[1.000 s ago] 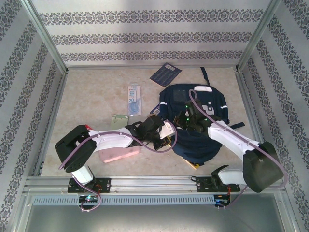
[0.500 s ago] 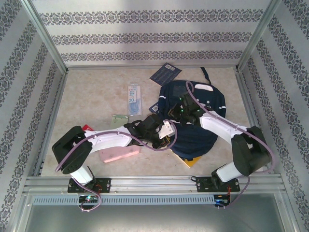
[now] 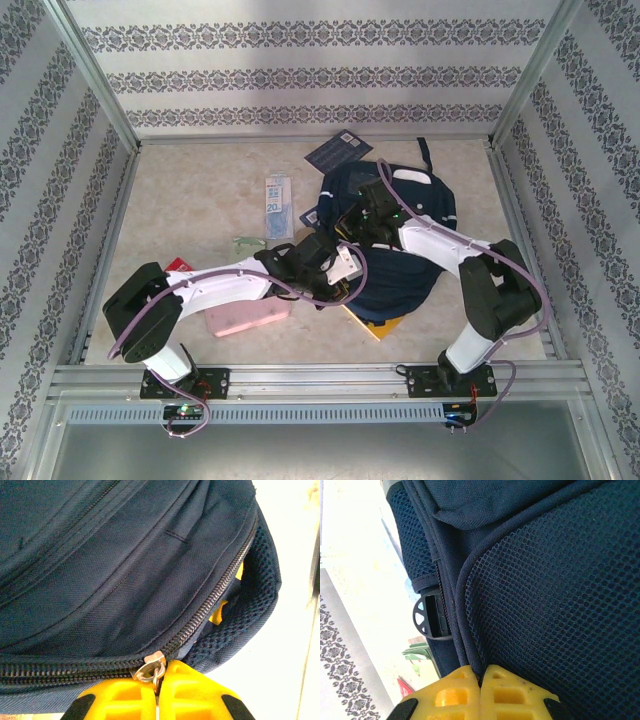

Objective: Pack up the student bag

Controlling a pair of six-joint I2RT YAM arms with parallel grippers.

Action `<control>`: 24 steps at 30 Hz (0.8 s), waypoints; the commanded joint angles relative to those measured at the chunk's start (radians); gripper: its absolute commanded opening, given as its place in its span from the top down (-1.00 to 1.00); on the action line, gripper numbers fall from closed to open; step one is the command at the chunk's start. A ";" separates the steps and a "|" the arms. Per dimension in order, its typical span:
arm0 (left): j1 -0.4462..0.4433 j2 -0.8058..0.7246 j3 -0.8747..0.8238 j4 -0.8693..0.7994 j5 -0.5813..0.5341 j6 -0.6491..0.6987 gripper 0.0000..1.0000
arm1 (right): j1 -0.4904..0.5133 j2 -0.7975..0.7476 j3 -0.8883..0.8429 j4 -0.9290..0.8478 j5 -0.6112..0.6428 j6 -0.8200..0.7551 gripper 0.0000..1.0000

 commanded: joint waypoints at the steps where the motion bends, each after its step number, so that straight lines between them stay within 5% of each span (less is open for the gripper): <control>1: -0.041 0.017 0.072 0.001 0.131 -0.010 0.94 | 0.023 0.028 0.092 0.200 0.010 0.066 1.00; 13: -0.078 0.106 0.175 -0.026 0.211 -0.033 0.87 | 0.041 0.072 0.108 0.205 0.016 0.063 1.00; 19: -0.076 0.080 0.148 -0.053 0.155 -0.025 0.94 | 0.029 0.067 0.117 0.160 0.001 -0.038 1.00; 20: -0.076 0.072 0.139 -0.054 0.145 -0.020 0.98 | 0.028 0.060 0.116 0.144 0.003 -0.063 0.93; 24: -0.072 0.038 0.105 -0.053 0.117 0.004 1.00 | -0.005 0.008 0.086 0.113 -0.009 -0.131 0.05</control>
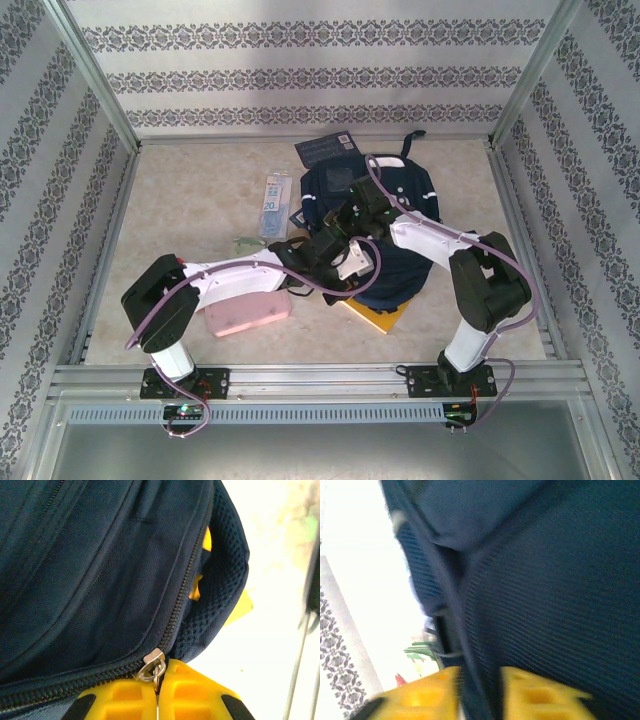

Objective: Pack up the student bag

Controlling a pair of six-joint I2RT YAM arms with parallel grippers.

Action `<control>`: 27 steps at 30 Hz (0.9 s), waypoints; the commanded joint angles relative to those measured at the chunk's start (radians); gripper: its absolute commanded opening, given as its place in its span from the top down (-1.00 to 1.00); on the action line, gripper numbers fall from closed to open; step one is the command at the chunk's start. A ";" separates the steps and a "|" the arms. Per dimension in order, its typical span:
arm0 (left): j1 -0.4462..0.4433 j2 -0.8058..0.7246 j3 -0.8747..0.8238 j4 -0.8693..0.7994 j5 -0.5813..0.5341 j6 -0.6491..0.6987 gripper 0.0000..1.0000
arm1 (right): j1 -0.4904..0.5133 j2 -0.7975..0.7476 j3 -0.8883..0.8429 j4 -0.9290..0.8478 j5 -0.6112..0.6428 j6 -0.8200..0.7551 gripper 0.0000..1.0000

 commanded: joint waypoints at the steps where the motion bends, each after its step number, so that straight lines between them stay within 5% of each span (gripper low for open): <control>1: -0.055 -0.071 -0.022 0.012 0.083 0.044 1.00 | -0.035 -0.067 0.025 0.079 -0.019 -0.073 -0.07; 9: 0.022 -0.180 0.010 -0.073 0.054 0.116 1.00 | -0.192 -0.242 0.001 0.042 -0.122 -0.253 -0.63; 17: 0.122 -0.290 0.035 -0.286 0.028 0.172 1.00 | -0.224 -0.387 -0.029 -0.091 -0.056 -0.512 -0.56; 21: 0.199 -0.370 -0.015 -0.346 0.051 0.205 1.00 | -0.169 -0.398 -0.057 -0.129 -0.036 -0.850 -0.44; 27: 0.225 -0.421 -0.106 -0.355 -0.002 0.176 1.00 | -0.132 -0.263 0.033 -0.287 -0.191 -1.180 -0.40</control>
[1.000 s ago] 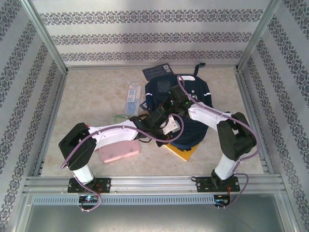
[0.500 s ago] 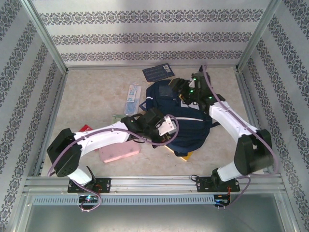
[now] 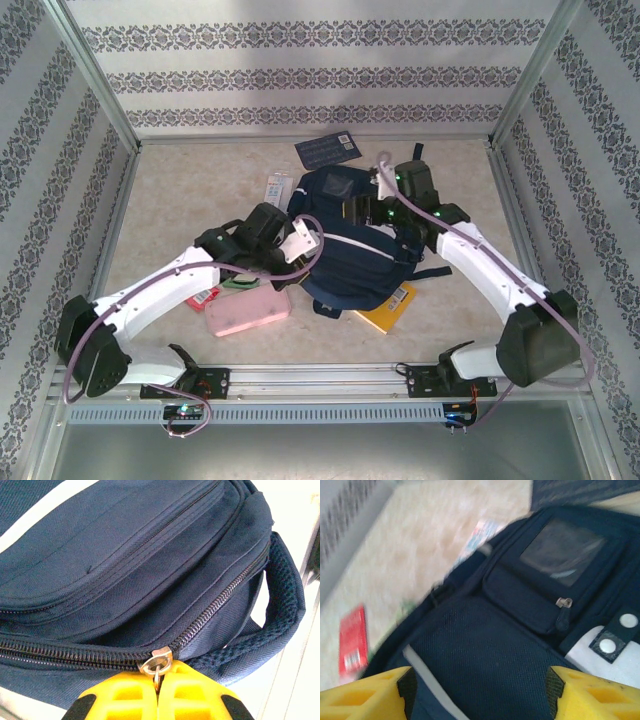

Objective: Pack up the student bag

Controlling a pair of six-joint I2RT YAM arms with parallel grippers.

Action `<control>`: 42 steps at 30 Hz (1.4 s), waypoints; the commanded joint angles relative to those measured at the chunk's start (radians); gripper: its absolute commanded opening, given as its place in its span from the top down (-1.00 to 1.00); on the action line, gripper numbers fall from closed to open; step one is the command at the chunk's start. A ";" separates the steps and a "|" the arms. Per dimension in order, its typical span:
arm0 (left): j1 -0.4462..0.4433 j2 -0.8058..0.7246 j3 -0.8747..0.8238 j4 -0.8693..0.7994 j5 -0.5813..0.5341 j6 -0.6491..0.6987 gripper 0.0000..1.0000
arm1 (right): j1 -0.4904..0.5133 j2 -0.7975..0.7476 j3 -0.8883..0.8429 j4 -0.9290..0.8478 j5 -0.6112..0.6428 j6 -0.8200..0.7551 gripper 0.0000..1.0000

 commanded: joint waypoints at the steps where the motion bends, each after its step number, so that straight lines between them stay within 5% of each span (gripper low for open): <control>1: 0.001 -0.027 -0.039 -0.023 -0.007 0.009 1.00 | -0.016 0.107 0.074 -0.146 -0.139 -0.259 -0.42; 8: 0.014 -0.045 -0.083 0.021 -0.022 0.017 1.00 | 0.011 0.365 0.197 -0.293 -0.453 -0.366 -0.49; 14: 0.026 -0.052 -0.095 0.041 -0.017 0.013 1.00 | 0.076 0.479 0.250 -0.380 -0.508 -0.412 -0.14; 26: 0.045 -0.058 -0.104 0.057 -0.040 0.008 1.00 | 0.084 0.378 0.181 -0.313 -0.507 -0.410 0.37; 42: 0.049 -0.071 -0.116 0.062 -0.021 0.014 1.00 | 0.150 0.479 0.200 -0.332 -0.345 -0.448 0.27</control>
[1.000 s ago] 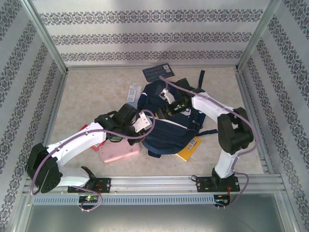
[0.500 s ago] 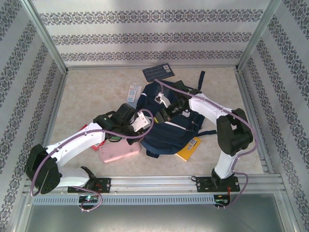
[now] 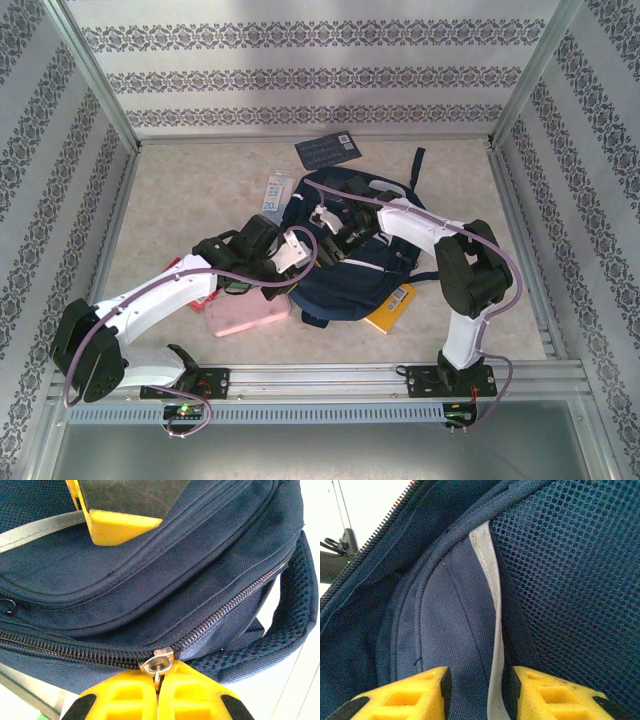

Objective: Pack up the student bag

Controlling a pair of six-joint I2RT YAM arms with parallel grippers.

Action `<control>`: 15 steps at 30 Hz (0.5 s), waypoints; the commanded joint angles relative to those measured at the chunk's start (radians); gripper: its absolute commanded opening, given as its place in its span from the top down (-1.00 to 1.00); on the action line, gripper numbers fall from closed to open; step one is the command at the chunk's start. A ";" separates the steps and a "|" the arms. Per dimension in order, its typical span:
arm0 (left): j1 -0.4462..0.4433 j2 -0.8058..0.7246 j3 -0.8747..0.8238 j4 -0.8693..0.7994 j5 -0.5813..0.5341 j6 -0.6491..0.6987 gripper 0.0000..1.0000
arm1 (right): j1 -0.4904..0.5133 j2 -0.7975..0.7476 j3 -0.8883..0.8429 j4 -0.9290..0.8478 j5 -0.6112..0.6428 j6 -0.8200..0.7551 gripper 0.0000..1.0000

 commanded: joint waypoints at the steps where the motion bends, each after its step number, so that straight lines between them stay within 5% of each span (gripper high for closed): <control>1: 0.016 -0.045 -0.003 0.052 0.009 0.015 1.00 | 0.010 0.008 0.000 -0.011 0.044 -0.023 0.33; 6: 0.016 -0.036 0.004 0.054 0.001 0.017 1.00 | 0.017 0.017 0.019 -0.021 -0.012 -0.041 0.99; 10: 0.016 -0.025 0.019 0.044 0.008 0.017 1.00 | 0.015 0.003 0.040 0.025 -0.071 0.033 1.00; 15: 0.016 -0.017 0.042 0.017 0.033 -0.034 1.00 | -0.002 0.053 0.161 0.056 -0.137 0.310 1.00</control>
